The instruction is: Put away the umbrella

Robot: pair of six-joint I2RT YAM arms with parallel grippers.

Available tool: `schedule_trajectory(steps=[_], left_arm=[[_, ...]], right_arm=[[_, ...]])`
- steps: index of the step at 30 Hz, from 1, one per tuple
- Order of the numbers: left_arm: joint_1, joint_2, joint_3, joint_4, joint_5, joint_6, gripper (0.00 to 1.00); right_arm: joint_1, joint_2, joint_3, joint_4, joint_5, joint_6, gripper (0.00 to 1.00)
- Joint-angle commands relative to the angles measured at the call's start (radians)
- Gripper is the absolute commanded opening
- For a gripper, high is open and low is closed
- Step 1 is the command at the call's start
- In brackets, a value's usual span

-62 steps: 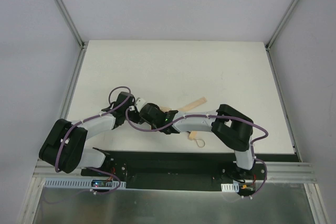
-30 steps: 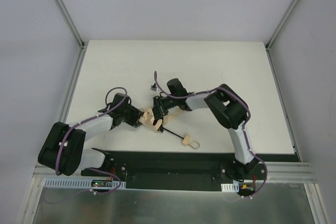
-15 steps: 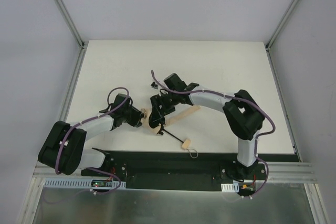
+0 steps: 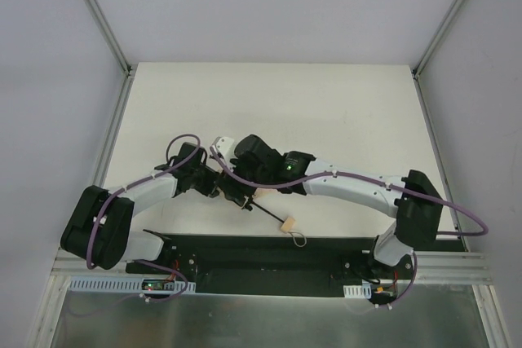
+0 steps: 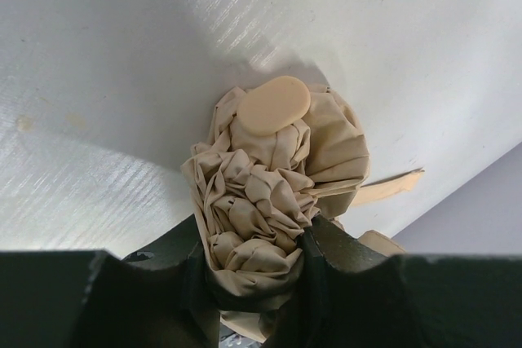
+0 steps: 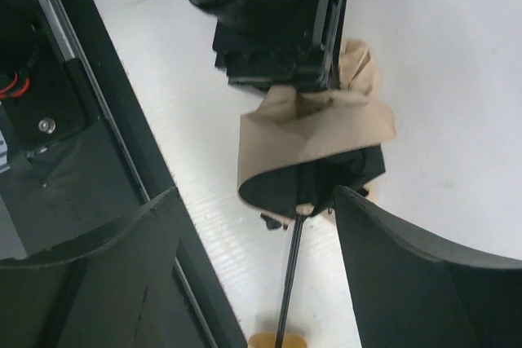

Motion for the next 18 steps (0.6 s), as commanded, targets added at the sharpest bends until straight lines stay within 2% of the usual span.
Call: schedule_trajectory(steps=[1, 4, 9, 12, 14, 18], left_arm=[[-0.007, 0.041, 0.002, -0.154, -0.043, 0.043, 0.00], [-0.007, 0.038, 0.009, -0.166, -0.041, 0.040, 0.00], [-0.006, 0.033, 0.023, -0.192, -0.034, 0.017, 0.00], [-0.004, 0.035, 0.037, -0.197, -0.031, 0.013, 0.00], [-0.003, 0.035, 0.043, -0.201, -0.031, 0.009, 0.00], [-0.004, 0.039, 0.048, -0.201, -0.018, -0.007, 0.00]], right_arm=[[-0.013, 0.045, 0.029, 0.118, -0.015, -0.087, 0.77], [-0.013, 0.134, 0.081, 0.092, -0.016, -0.156, 0.78], [-0.018, 0.235, 0.043, 0.097, 0.050, -0.213, 0.78], [-0.016, 0.246, -0.056, 0.132, 0.142, -0.190, 0.75], [-0.022, 0.243, -0.145, 0.170, 0.142, -0.159, 0.73], [-0.034, 0.291, -0.179, 0.222, 0.085, -0.079, 0.66]])
